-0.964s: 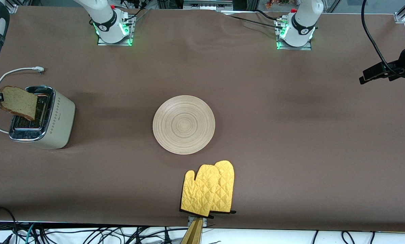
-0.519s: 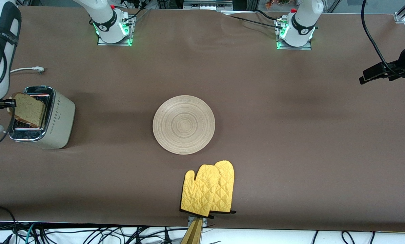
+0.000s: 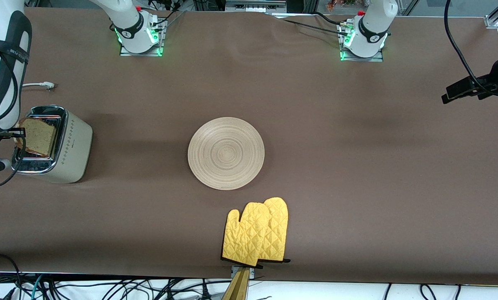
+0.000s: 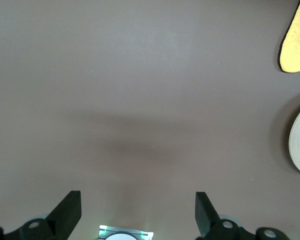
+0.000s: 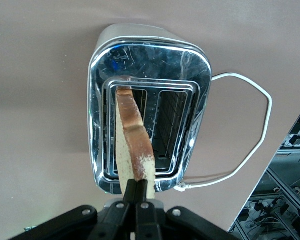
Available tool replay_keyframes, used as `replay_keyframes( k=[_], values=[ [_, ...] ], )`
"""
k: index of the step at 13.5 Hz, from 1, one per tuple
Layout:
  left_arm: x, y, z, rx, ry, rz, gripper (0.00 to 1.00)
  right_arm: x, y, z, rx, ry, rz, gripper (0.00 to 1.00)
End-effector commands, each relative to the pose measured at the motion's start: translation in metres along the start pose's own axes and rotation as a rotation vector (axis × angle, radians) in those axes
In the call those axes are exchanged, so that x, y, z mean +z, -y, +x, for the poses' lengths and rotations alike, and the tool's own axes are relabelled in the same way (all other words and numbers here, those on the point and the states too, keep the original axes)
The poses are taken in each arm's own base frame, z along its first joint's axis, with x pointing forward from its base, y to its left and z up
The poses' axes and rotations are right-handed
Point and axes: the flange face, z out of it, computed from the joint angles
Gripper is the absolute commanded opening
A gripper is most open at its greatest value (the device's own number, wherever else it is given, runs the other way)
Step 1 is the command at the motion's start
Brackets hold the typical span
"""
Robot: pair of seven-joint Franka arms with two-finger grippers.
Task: Move plate and put bread in toaster
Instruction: 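Lower the bread into a toaster slot with the right gripper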
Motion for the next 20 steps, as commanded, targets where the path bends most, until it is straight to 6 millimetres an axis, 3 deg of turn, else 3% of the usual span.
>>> replay_keyframes(
  k=[1, 6, 10, 16, 17, 18, 19, 20],
  values=[
    [-0.007, 0.000, 0.002, -0.001, -0.010, 0.000, 1.00, 0.004, -0.006, 0.005, 0.012, -0.012, 0.013, 0.00],
    [-0.006, 0.000, 0.003, -0.002, -0.011, 0.000, 1.00, 0.026, -0.001, 0.025, 0.014, -0.015, 0.039, 0.00],
    [-0.006, 0.000, 0.002, -0.002, -0.008, 0.000, 1.00, 0.055, 0.001, 0.042, 0.014, -0.001, 0.087, 0.00],
    [-0.006, 0.000, 0.002, -0.002, -0.008, 0.000, 1.00, 0.068, 0.005, 0.052, 0.012, -0.001, 0.092, 0.02],
    [-0.007, 0.000, 0.002, -0.002, -0.009, -0.001, 1.00, 0.067, 0.005, 0.052, 0.015, -0.001, 0.090, 0.26],
    [-0.007, 0.000, 0.002, -0.002, -0.010, 0.000, 1.00, 0.068, 0.004, 0.052, 0.014, -0.003, 0.091, 0.91],
    [-0.007, 0.000, 0.003, -0.002, -0.013, 0.000, 1.00, 0.070, -0.004, 0.051, 0.025, -0.009, 0.118, 1.00],
    [-0.006, 0.000, 0.002, -0.002, -0.008, 0.000, 1.00, 0.068, -0.009, 0.049, 0.031, -0.022, 0.142, 1.00]
  ],
)
